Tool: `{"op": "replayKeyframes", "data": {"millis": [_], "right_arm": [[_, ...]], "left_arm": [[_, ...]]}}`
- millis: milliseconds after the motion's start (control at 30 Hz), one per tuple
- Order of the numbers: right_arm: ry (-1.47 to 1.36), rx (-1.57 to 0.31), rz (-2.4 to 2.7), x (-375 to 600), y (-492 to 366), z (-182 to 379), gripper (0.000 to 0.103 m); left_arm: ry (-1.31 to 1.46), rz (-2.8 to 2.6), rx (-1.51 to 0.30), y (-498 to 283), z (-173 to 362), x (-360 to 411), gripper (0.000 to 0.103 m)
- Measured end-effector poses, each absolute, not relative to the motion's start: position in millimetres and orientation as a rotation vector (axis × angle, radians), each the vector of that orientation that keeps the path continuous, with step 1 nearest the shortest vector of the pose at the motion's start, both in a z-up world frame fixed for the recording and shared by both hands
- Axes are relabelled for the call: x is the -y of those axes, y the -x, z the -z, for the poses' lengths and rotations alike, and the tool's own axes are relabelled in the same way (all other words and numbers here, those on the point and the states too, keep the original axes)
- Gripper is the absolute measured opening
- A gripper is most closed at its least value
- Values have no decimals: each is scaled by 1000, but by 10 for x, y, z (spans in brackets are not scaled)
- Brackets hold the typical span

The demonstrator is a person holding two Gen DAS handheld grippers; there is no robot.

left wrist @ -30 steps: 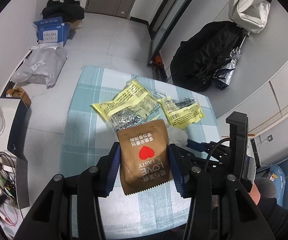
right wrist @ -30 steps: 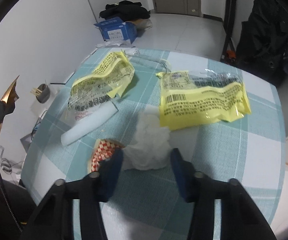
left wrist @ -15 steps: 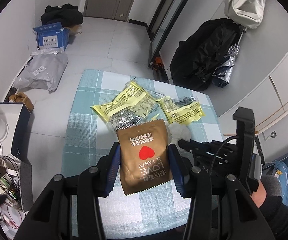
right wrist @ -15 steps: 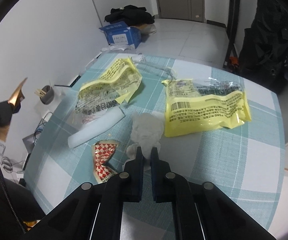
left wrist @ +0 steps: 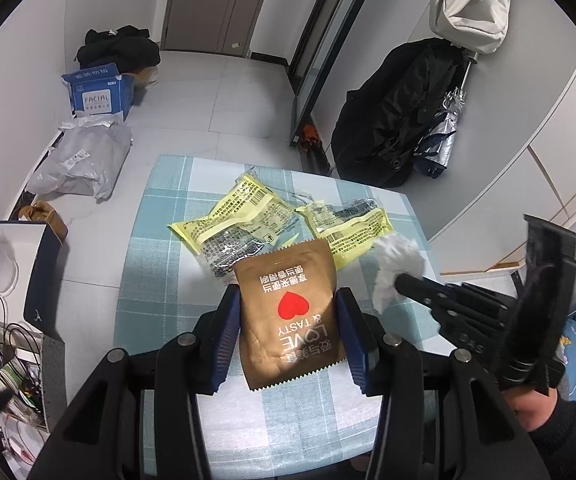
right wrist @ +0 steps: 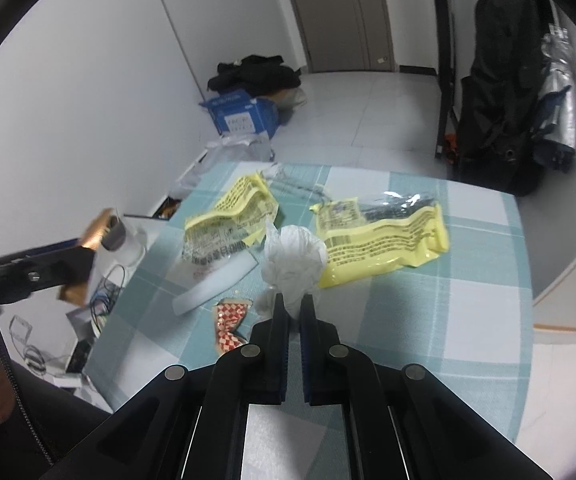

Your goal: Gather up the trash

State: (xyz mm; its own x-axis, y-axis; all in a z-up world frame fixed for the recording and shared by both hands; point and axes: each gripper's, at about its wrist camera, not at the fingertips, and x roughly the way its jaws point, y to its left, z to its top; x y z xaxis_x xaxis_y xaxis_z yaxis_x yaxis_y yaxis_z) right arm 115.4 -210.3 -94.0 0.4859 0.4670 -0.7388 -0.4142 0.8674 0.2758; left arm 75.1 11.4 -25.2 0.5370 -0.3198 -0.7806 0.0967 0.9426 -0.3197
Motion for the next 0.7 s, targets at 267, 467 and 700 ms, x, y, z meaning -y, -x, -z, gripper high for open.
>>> {"op": "replayKeyframes", "data": {"millis": [267,467,700], "right_arm": [[-134,-855,-528,2420,-952,718,4],[-185,-780,-532,2710,-736,392,4],[-213,-607,-497,3191,-323,-217,4]], "left_arm": [[256,253,-946,-670,144,10,42],[241,273,-896,-612,-75,246,42],[203,327,-805,-510,-519,662,42]]}}
